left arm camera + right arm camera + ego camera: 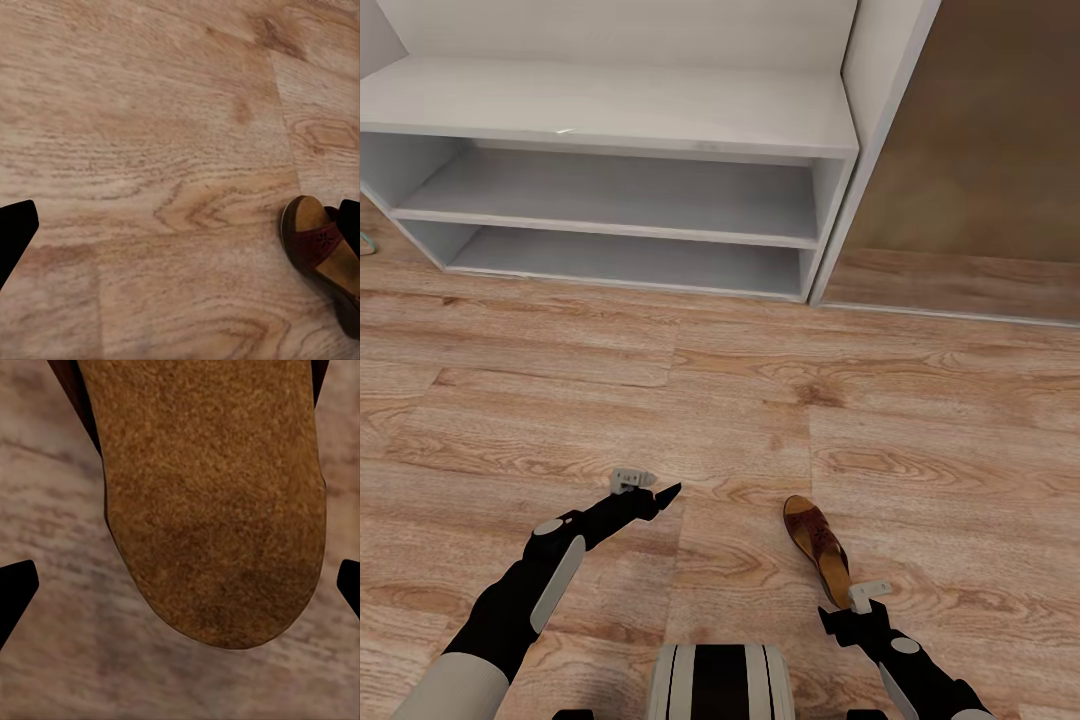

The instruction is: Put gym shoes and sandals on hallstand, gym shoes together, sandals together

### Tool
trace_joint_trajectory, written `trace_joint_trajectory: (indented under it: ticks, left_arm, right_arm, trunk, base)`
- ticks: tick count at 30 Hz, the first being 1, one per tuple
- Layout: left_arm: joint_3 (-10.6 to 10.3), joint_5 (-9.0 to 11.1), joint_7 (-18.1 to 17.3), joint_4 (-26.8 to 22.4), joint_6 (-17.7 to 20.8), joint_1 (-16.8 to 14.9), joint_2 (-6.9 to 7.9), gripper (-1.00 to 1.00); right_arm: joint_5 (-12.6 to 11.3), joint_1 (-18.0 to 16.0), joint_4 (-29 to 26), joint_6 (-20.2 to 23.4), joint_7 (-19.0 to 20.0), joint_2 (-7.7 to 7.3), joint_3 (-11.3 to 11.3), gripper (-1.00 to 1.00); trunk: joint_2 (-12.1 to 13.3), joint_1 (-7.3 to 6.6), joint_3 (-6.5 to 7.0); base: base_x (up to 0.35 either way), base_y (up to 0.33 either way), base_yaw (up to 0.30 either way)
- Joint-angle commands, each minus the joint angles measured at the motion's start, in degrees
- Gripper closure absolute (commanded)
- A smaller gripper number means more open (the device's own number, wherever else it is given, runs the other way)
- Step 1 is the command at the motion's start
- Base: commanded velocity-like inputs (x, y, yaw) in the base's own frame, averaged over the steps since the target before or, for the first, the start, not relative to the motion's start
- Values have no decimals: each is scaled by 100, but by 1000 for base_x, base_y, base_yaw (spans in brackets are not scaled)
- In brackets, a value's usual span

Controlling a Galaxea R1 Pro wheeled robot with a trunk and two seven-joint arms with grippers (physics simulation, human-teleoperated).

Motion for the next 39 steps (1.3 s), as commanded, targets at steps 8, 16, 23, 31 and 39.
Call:
trace_joint_trajectory:
  ticks: [8,16,23,31,39]
  left_arm:
    - [-9,65,-5,-10,50,-3,4,-100]
    - [-10,67,-7,-10,51,-2,4,-100]
    - [-10,67,-7,-10,50,-2,4,-100]
    - [-10,67,-7,-10,50,0,4,-100]
    - [-9,67,-7,-10,51,-1,4,-100]
  right_arm:
    - [52,-2,3,-17,0,-2,13,-100]
    - [51,-2,-1,-17,3,-4,7,-100]
    - [48,-2,-4,-17,6,-4,7,-100]
    - [44,-2,-6,-17,6,-4,8,-100]
    - [44,-2,-6,-17,6,-4,13,100]
  trunk:
    - [-1,-1,-3]
    - [-1,-1,-3]
    - [-1,-1,-3]
    - [-1,-1,-3]
    - [-1,-1,-3]
  base:
    - [1,0,0]
    - [70,0,0]
    - [21,0,0]
    - [3,0,0]
    - [0,0,0]
